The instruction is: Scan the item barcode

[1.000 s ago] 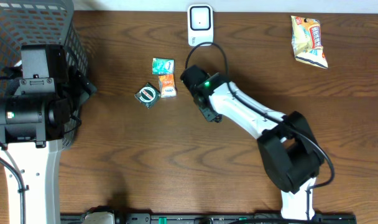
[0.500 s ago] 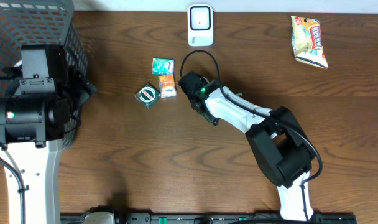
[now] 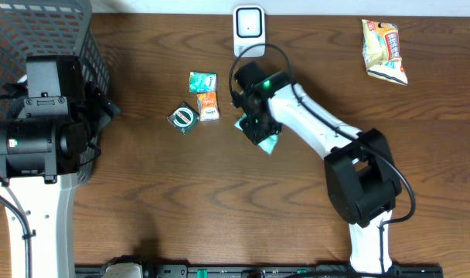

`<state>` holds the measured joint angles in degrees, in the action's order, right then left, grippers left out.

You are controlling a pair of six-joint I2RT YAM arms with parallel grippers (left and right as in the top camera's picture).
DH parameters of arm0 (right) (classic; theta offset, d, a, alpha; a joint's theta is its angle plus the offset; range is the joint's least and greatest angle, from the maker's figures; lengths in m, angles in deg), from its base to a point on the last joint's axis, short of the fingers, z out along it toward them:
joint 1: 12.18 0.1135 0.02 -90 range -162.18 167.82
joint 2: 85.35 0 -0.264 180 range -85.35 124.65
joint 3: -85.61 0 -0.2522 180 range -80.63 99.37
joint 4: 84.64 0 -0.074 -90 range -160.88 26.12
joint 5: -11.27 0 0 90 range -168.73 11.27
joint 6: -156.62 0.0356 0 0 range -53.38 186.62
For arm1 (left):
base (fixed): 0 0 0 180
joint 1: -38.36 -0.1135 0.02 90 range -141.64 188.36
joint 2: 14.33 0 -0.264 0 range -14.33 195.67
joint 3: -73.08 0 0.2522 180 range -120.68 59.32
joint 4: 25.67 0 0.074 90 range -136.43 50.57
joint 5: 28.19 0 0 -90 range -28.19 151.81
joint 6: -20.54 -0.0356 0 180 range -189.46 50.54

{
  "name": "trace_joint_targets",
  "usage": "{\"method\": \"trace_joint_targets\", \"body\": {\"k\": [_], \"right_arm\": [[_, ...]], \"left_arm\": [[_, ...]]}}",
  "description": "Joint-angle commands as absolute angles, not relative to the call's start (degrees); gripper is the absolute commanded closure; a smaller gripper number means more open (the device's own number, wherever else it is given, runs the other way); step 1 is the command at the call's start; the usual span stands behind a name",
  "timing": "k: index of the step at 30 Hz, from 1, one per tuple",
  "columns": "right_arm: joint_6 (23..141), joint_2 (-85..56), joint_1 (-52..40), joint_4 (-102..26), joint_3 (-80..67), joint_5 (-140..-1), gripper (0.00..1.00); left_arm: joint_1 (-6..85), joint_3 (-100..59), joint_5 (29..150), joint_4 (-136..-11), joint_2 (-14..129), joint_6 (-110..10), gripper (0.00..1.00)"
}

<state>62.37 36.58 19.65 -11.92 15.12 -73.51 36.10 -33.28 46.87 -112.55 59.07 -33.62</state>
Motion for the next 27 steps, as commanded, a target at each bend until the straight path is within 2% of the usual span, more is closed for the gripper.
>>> {"method": "trace_joint_targets", "body": {"k": [1,6,11,14,15,19,23,24,27], "right_arm": [[55.1,36.9,15.4,-11.3,17.1,-48.2,0.99],[49.3,36.9,9.5,-11.6,13.4,-28.7,0.99],[47.3,36.9,4.3,-14.8,4.2,-15.9,0.99],[47.6,36.9,1.7,-18.0,-1.5,-15.6,0.98],[48.4,36.9,0.9,-19.0,-2.8,-16.3,0.95],[56.5,36.9,-3.2,-20.6,-4.6,-26.0,0.93],[58.2,36.9,-8.5,-15.5,-0.6,-32.8,0.70],[58.2,36.9,-9.9,-12.6,1.7,-33.7,0.67],[58.2,36.9,-13.0,-4.3,9.3,-36.1,0.67]], "left_arm": [[35.7,-33.6,46.3,-112.7,59.1,-33.4,0.02],[35.7,-33.6,46.3,-112.7,59.1,-33.4,0.02],[35.7,-33.6,46.3,-112.7,59.1,-33.4,0.02],[35.7,-33.6,46.3,-112.7,59.1,-33.4,0.02],[35.7,-33.6,46.3,-112.7,59.1,-33.4,0.02],[35.7,-33.6,46.3,-112.7,59.1,-33.4,0.02],[35.7,-33.6,46.3,-112.7,59.1,-33.4,0.02],[35.7,-33.6,46.3,-112.7,59.1,-33.4,0.02],[35.7,-33.6,46.3,-112.7,59.1,-33.4,0.02]]}}
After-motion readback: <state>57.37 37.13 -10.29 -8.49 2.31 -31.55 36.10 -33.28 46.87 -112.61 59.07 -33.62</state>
